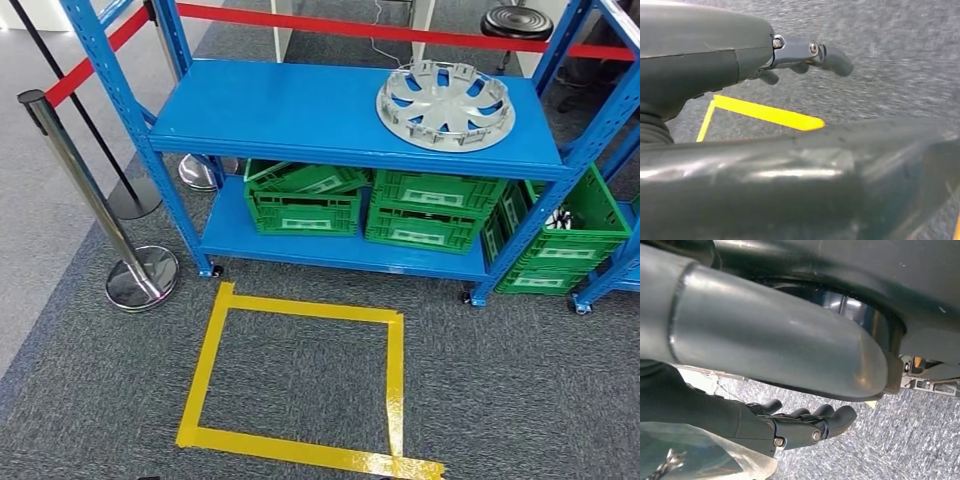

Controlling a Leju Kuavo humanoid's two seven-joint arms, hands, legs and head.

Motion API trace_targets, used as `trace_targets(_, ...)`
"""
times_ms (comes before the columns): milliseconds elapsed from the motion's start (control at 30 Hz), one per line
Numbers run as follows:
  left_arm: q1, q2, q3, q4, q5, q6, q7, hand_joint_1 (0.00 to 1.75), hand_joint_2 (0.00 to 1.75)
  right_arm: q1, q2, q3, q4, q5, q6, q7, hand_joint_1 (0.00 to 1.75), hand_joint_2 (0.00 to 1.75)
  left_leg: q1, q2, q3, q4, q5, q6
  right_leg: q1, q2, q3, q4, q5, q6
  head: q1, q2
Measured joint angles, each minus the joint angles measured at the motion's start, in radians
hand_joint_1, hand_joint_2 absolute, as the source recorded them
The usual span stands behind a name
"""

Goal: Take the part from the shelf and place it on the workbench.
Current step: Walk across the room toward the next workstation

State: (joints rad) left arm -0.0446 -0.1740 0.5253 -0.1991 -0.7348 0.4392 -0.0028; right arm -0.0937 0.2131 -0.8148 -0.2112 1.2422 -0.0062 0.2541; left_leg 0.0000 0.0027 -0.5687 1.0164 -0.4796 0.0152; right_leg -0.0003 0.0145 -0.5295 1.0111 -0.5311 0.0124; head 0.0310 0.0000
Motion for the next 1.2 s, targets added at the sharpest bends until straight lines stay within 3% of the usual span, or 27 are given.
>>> trace_targets(67,0.000,-0.001,0.000,0.000,-0.001,0.000,0.000,0.00,0.00,0.000,0.000,0.000,0.000,0.000,0.000,0.000,0.00,0.00,0.005,0.001,0.007,-0.011,0.003,0.007,0.000,-0.003,-0.020,0.040,-0.026,0.010,0.002,0.000)
trace_targets(167,-0.001,-0.002,0.000,0.000,-0.001,0.000,0.000,0.00,0.00,-0.006,-0.001,0.000,0.000,-0.001,0.000,-0.003,0.00,0.00,0.007,0.006,0.011,-0.015,0.001,0.014,-0.002,-0.007,-0.116,0.226,-0.103,0.022,0.006,0.000)
trace_targets(200,0.000,-0.003,0.000,0.000,-0.001,0.000,0.000,0.00,0.00,-0.008,-0.001,0.000,0.000,-0.001,0.000,-0.004,0.00,0.00,0.006,0.008,0.013,-0.014,0.000,0.015,-0.002,-0.009,-0.140,0.271,-0.110,0.025,0.006,0.000)
trace_targets(233,0.000,-0.003,0.000,0.000,-0.001,0.000,0.000,0.00,0.00,-0.011,-0.001,0.000,0.000,-0.001,0.000,-0.004,0.00,0.00,0.007,0.009,0.015,-0.014,-0.002,0.015,-0.003,-0.010,-0.146,0.279,-0.098,0.026,0.007,0.000)
trace_targets(300,0.000,-0.003,0.000,0.000,-0.002,0.000,0.000,0.00,0.00,-0.011,-0.001,0.000,0.000,-0.001,0.002,-0.001,0.00,0.00,0.007,0.009,0.023,-0.013,-0.007,0.012,-0.006,-0.015,-0.105,0.183,-0.026,0.027,0.007,0.000)
trace_targets(367,0.000,-0.004,0.000,0.000,-0.005,0.000,0.000,0.00,0.00,-0.009,-0.001,0.000,0.000,-0.001,0.006,0.003,0.00,0.00,0.005,0.008,0.027,-0.009,-0.015,0.004,-0.008,-0.018,-0.049,0.058,0.021,0.025,0.007,0.000)
trace_targets(433,-0.001,-0.003,0.000,0.000,-0.007,0.000,0.000,0.00,0.00,-0.007,-0.001,0.000,0.001,0.000,0.012,0.004,0.00,0.00,0.001,0.009,0.022,-0.004,-0.018,-0.008,-0.006,-0.017,-0.027,0.012,0.019,0.012,0.006,0.000)
trace_targets(500,-0.003,-0.003,0.000,0.000,-0.007,0.000,0.000,0.00,0.00,-0.004,-0.001,0.000,0.002,0.000,0.016,0.005,0.00,0.00,0.001,0.011,0.020,-0.002,-0.020,-0.018,-0.005,-0.014,-0.023,0.007,0.017,-0.004,0.004,0.000)
trace_targets(567,-0.004,-0.002,0.000,0.000,-0.007,0.001,-0.001,0.00,0.00,-0.002,-0.001,-0.001,0.002,0.000,0.019,0.005,0.00,0.00,0.003,0.010,0.010,0.029,-0.039,-0.027,-0.008,-0.014,-0.016,0.003,0.016,-0.014,0.000,0.000)
trace_targets(667,-0.003,-0.002,0.001,0.000,-0.008,0.001,-0.001,0.00,0.00,-0.002,-0.001,-0.001,0.002,0.000,0.020,0.005,0.00,0.00,0.006,0.008,-0.079,0.214,-0.120,-0.038,-0.008,-0.017,-0.005,0.001,0.009,-0.026,-0.007,0.000)
trace_targets(733,0.001,-0.001,0.001,0.000,-0.007,0.001,-0.001,0.00,0.00,-0.002,-0.001,-0.001,0.002,0.000,0.020,0.006,0.00,0.00,0.006,0.008,-0.130,0.301,-0.132,-0.038,-0.006,-0.014,0.001,0.002,0.003,-0.030,-0.007,0.000)
trace_targets(767,0.002,-0.001,0.001,0.000,-0.007,0.001,-0.001,0.00,0.00,-0.002,-0.001,-0.001,0.002,0.000,0.020,0.006,0.00,0.00,0.006,0.007,-0.129,0.287,-0.107,-0.036,-0.005,-0.011,0.007,0.002,0.000,-0.030,-0.007,0.000)
trace_targets(867,0.002,0.000,0.001,0.000,-0.007,0.001,-0.002,0.00,0.00,-0.001,0.000,-0.001,0.002,0.000,0.020,0.006,0.00,0.00,0.002,0.006,-0.056,0.097,0.006,-0.016,-0.001,-0.006,0.022,0.001,-0.017,-0.024,-0.008,0.000)
trace_targets(900,0.001,0.001,0.001,0.000,-0.007,0.001,-0.003,0.00,0.00,-0.001,0.000,-0.001,0.002,0.000,0.020,0.006,0.00,0.00,-0.001,0.006,-0.036,0.050,0.016,-0.010,0.000,-0.005,0.022,0.000,-0.023,-0.019,-0.008,0.000)
trace_targets(1067,0.001,0.001,0.005,0.000,-0.002,0.005,-0.014,0.00,0.00,-0.001,-0.001,-0.002,0.002,-0.003,0.024,0.005,0.00,0.00,0.001,0.002,0.008,-0.011,0.001,0.017,0.000,-0.012,0.037,0.022,-0.033,0.015,-0.007,0.000)
trace_targets(1100,0.000,0.001,0.006,0.000,-0.003,0.006,-0.015,0.00,0.00,-0.001,-0.001,-0.002,0.002,-0.004,0.024,0.005,0.00,0.00,0.004,0.001,0.016,-0.015,0.000,0.020,-0.001,-0.012,0.018,0.055,-0.052,0.019,-0.003,0.000)
trace_targets(1200,-0.001,0.000,0.010,0.000,-0.004,0.008,-0.015,0.00,0.00,-0.005,-0.001,-0.003,0.002,-0.004,0.025,-0.001,0.00,0.00,0.004,0.003,0.027,-0.016,-0.014,0.025,-0.004,-0.013,-0.096,0.228,-0.121,0.031,0.005,0.000)
